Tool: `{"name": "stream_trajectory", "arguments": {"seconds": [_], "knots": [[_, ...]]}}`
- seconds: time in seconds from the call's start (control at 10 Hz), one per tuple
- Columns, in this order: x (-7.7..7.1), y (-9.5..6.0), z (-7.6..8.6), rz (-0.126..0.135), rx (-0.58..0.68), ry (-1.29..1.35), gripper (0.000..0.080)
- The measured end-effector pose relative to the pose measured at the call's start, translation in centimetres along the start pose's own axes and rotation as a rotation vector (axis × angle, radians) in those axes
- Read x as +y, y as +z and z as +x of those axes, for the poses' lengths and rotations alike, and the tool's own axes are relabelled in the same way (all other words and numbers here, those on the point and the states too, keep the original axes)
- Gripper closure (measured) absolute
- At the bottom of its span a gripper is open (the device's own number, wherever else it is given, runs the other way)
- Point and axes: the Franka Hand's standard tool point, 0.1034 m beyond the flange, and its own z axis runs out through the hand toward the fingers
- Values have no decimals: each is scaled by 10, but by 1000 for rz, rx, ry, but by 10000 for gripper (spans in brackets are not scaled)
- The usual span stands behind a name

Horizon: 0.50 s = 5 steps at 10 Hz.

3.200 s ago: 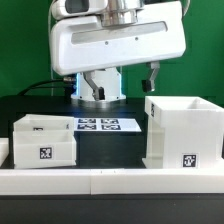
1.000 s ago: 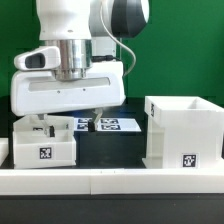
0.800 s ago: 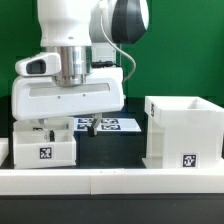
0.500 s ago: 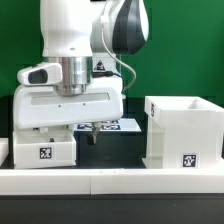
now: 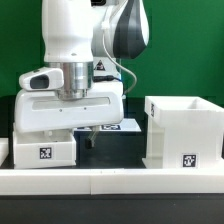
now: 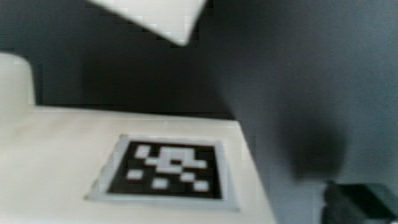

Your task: Assemble drawer

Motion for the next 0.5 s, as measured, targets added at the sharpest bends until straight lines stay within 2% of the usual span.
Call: {"name": "stream_trajectory", "arguments": {"seconds": [0.1,0.2,0.3,0.4,0.5], "knots": [[0,0,0,0,0,0,431],[0,0,0,0,0,0,565],[0,0,0,0,0,0,565],[0,0,0,0,0,0,741],[0,0,0,0,0,0,758]]}}
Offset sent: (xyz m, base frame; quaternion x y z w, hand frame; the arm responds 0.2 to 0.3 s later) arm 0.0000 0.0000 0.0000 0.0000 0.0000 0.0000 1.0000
